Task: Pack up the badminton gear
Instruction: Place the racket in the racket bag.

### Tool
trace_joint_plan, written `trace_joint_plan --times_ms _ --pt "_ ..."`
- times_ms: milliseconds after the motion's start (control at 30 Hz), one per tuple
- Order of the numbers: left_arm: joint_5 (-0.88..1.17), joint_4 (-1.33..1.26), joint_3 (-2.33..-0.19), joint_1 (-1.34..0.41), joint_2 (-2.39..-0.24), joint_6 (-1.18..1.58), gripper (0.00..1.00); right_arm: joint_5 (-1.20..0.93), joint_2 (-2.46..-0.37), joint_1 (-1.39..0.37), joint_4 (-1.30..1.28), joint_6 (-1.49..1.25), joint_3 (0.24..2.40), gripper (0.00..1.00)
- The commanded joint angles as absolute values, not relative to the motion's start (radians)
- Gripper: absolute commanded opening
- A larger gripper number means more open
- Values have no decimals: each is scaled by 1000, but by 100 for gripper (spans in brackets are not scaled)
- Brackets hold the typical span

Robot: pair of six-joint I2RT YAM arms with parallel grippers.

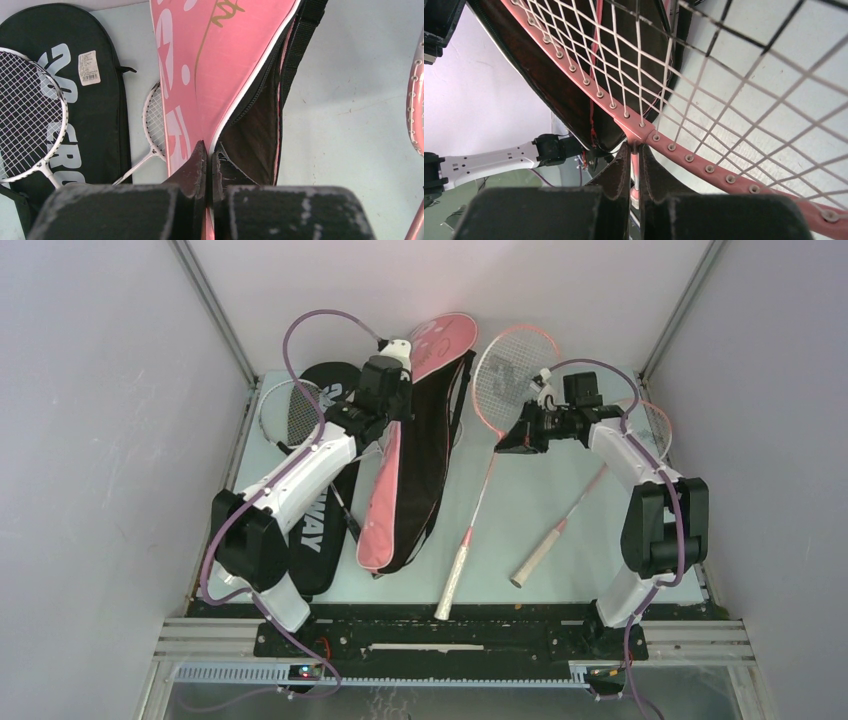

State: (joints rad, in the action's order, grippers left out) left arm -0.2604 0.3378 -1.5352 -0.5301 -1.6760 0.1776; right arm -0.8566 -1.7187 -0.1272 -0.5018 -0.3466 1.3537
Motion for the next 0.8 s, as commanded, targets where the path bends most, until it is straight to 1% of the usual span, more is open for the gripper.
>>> trace_joint_plan --times_ms 0,233,367,767 --pt "-290 260 -1599 -541 -1658 157 0 -908 -1701 -94 -549 -381 1417 0" --pt "-290 260 -1595 -546 -1654 149 0 -878 -1717 -76 -548 -394 1440 0" --pt "-294 258 -1594 -546 -1649 141 0 -896 -1729 -79 -554 -397 1437 0" --pt "-335 250 -1627 -550 -1686 111 0 -960 -1704 -144 -714 -260 1388 0"
